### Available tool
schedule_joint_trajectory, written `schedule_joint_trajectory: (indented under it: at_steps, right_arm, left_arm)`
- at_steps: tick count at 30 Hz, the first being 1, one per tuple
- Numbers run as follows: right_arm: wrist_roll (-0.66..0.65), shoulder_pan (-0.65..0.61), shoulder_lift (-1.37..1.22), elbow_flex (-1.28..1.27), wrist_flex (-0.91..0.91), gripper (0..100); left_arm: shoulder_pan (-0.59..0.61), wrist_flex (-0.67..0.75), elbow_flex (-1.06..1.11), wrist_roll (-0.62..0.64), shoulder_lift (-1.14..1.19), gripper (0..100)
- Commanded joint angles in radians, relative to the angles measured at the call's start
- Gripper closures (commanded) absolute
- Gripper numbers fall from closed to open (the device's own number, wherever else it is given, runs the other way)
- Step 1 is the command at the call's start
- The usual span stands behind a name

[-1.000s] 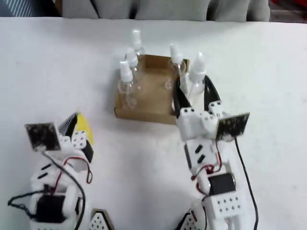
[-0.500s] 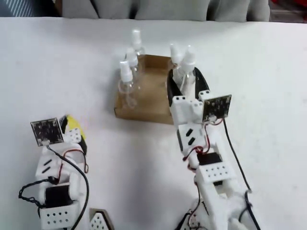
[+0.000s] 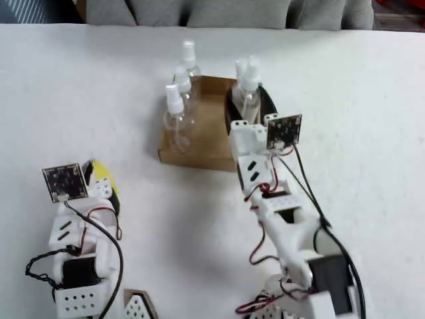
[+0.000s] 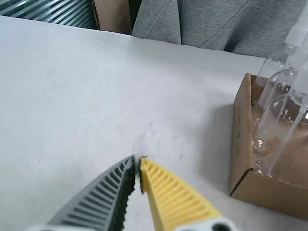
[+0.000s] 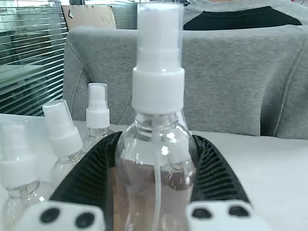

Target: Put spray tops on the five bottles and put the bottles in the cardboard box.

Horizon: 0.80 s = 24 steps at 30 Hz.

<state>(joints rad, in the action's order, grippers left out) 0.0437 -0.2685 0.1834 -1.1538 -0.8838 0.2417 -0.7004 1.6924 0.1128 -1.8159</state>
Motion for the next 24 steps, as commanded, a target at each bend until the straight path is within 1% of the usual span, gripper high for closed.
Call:
schedule_joint_trajectory:
  at_steps: [1,11,15,19,24]
  right_arm:
    - [0.000,0.005,-0.133,0.104,-0.108,98.2]
    - [-0.002,0.013,-0.412,0.210,-0.286,98.2]
    - [-0.003,0.013,-0.473,0.233,-0.309,98.2]
    - [-0.072,0.013,-0.529,0.250,-0.328,98.2]
    - [-0.078,0.012,-0.584,0.255,-0.386,98.2]
  left_arm:
    - [0.010,-0.009,0.000,-0.008,-0.012,98]
    - [0.010,-0.009,0.000,-0.008,-0.012,98]
    - [0.010,-0.009,0.000,-0.008,-0.012,98]
    - [0.010,-0.009,0.000,-0.008,-0.012,98]
    - [0.010,-0.009,0.000,-0.008,-0.012,98]
